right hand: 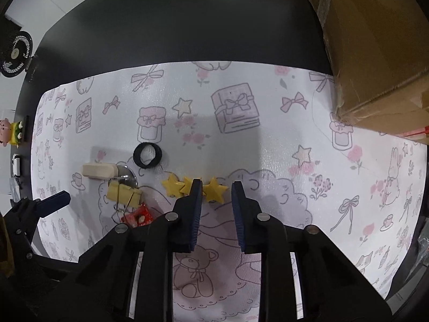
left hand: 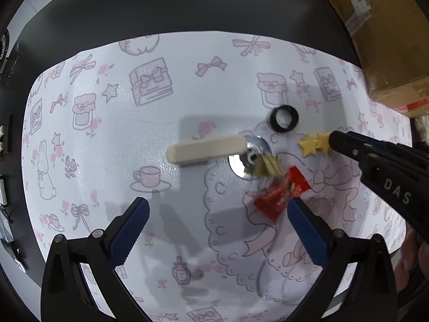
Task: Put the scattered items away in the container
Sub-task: 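Close the right tool on the yellow star strip while the left tool approaches the binder clip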
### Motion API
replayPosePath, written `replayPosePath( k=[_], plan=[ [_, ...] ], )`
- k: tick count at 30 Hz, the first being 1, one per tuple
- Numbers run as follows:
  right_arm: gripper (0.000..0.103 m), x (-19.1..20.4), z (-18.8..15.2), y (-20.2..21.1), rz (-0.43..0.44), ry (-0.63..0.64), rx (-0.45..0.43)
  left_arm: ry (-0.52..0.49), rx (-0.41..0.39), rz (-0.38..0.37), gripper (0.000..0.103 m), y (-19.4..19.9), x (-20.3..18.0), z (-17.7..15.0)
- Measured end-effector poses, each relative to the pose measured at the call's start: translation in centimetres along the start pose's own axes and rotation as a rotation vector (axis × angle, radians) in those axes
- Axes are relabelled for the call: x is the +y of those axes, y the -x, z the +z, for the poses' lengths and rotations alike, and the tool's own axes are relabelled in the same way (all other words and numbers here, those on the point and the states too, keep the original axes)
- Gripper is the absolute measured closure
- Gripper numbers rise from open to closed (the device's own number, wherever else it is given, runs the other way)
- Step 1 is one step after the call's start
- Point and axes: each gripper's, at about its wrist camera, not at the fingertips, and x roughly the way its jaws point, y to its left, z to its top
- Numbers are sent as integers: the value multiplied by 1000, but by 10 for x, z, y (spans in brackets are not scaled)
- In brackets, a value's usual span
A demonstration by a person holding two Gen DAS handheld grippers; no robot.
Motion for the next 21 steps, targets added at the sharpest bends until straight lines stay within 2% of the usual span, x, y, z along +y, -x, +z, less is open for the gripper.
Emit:
replayPosePath(
  k=[3, 7, 11, 12, 13, 15, 19, 21],
  plan=[
    [77, -3, -3, 4, 27, 1, -10, 5, 6, -7, 1, -2, 1, -5],
    [54, -8, -2, 1, 41, 19, -3, 6, 7, -11, 1, -5, 4, -9],
    [51, -3, 3, -5, 67, 24, 1, 17, 6, -15, 1, -6, 10, -12],
    [53, -1, 6, -6, 72, 26, 2, 22, 6, -16, 1, -6, 12, -13],
    [66, -1, 9, -9, 73, 30, 3, 27, 5, -16, 1, -7, 14, -14],
    [68, -1, 16, -12, 79, 28, 4, 33, 4, -15, 1, -7, 18, -16],
    [86, -15, 19, -1, 139, -49, -5, 38, -2, -16, 1, -6, 26, -21],
    [90, -17, 21, 5, 158, -54, -12, 36, -5, -20, 1, -6, 28, -23]
  ],
)
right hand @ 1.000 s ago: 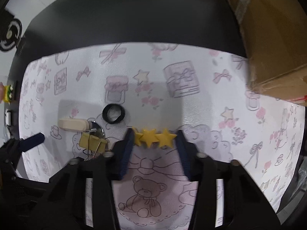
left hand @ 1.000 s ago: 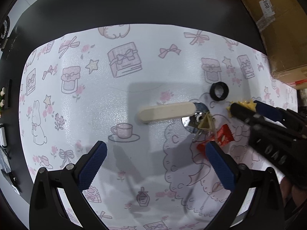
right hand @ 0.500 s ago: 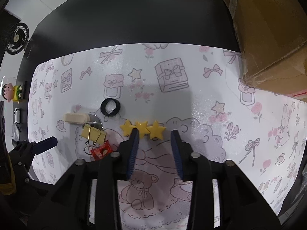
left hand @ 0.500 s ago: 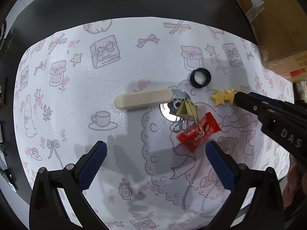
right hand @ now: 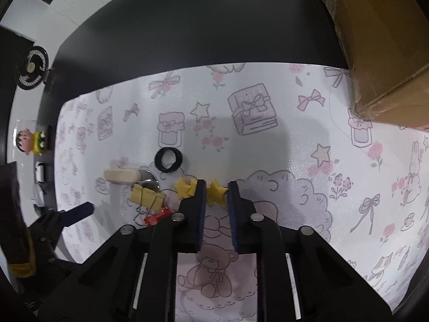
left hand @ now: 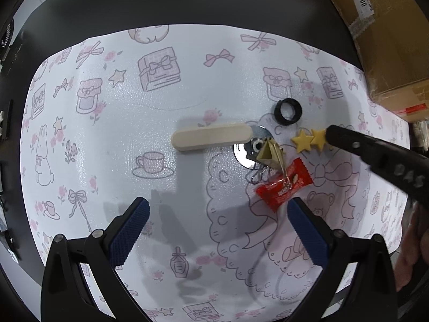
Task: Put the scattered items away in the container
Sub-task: 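Close the right tool on the yellow star strip while the left tool approaches the binder clip, then close the left tool on the yellow binder clip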
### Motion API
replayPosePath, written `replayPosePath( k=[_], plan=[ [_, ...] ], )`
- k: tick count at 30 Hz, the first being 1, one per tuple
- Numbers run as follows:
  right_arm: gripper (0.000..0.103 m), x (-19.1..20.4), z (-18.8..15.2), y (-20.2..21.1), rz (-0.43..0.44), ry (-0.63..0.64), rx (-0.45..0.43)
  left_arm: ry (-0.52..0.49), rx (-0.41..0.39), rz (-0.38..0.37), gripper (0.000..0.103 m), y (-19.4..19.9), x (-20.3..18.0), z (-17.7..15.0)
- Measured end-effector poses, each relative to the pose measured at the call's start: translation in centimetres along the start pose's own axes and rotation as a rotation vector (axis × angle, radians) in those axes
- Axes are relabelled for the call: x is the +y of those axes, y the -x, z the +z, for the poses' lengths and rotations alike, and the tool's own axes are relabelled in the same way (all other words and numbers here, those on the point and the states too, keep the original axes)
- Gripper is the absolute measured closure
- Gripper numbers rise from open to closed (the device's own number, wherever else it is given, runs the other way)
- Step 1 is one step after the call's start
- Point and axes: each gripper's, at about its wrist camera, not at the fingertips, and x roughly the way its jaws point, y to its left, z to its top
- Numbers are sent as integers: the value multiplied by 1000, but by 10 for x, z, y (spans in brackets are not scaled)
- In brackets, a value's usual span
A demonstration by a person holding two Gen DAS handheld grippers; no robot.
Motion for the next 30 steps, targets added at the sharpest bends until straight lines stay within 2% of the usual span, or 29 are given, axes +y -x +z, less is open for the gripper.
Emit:
replayPosePath(
  k=[4, 8, 18, 20, 22, 24, 25, 29, 30],
  plan=[
    [94, 4, 6, 9, 16, 6, -10, -7, -7, -15, 1, -2, -1, -3],
    [97, -8, -13, 28, 18, -13, -28, -19, -14, -26, 1, -2, -4, -7],
    [98, -10, -28, 26, -8, -32, -42, -18, -63, -51, 1, 0, -4, -9],
    [98, -11, -28, 25, -11, -32, -42, -21, -71, -50, 12, 0, -3, -9],
    [98, -13, -28, 25, -8, -42, -41, -35, -70, -37, 41, -1, -2, -9],
    [98, -15, -26, 24, -5, -49, -39, -40, -65, -25, 61, -2, 0, -11],
    [98, -16, -24, 24, -5, -54, -40, -39, -60, -26, 68, -4, 1, -12],
    [98, -21, -20, 22, -3, -63, -41, -37, -48, -61, 84, -9, 7, -18],
    [98, -21, -20, 22, -3, -64, -41, -42, -50, -70, 92, -9, 7, -19]
  ],
)
